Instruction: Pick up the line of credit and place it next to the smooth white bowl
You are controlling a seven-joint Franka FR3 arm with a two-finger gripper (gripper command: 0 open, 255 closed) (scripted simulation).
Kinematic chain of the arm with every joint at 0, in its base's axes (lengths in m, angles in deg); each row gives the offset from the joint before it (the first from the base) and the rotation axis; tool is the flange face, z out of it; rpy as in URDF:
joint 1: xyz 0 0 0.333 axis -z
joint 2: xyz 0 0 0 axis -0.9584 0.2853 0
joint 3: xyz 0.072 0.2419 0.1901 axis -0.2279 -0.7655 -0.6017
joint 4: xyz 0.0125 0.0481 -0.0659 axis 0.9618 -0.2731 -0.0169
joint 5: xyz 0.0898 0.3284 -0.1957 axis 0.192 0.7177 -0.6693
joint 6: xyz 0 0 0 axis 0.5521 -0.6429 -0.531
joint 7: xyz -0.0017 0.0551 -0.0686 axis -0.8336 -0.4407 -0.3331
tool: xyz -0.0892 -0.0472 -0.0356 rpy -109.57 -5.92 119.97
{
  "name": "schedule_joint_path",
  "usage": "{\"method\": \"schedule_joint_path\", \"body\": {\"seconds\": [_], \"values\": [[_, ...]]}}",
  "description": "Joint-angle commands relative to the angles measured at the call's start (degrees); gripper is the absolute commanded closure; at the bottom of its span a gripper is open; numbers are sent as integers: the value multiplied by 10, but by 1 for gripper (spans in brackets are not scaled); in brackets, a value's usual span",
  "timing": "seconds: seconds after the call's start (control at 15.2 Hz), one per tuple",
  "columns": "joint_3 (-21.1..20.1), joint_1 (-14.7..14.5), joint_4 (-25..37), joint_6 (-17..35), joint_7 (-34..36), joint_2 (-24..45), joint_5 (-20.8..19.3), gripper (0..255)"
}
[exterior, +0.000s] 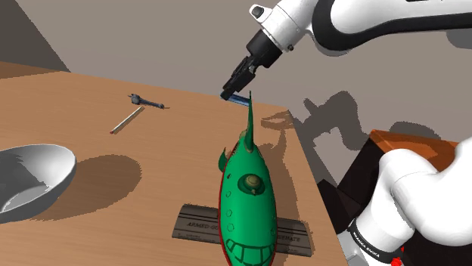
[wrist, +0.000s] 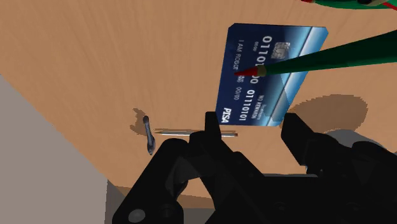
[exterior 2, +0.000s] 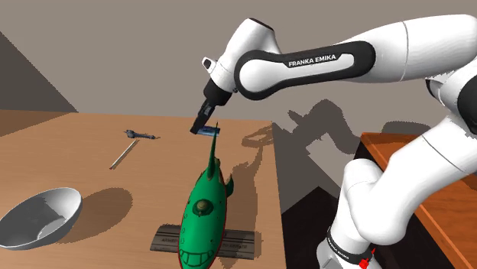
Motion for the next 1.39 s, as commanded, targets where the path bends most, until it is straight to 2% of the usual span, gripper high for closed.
{"method": "schedule_joint_path", "body": {"seconds": [0.0,0.73,1.06,1.32], "values": [[-32,-4,-1,10,38,4,-3,255],[-181,-14,48,35,219,62,-39,255],[-250,-10,97,36,309,109,-77,255],[-305,-4,148,29,385,157,-122,255]]}}
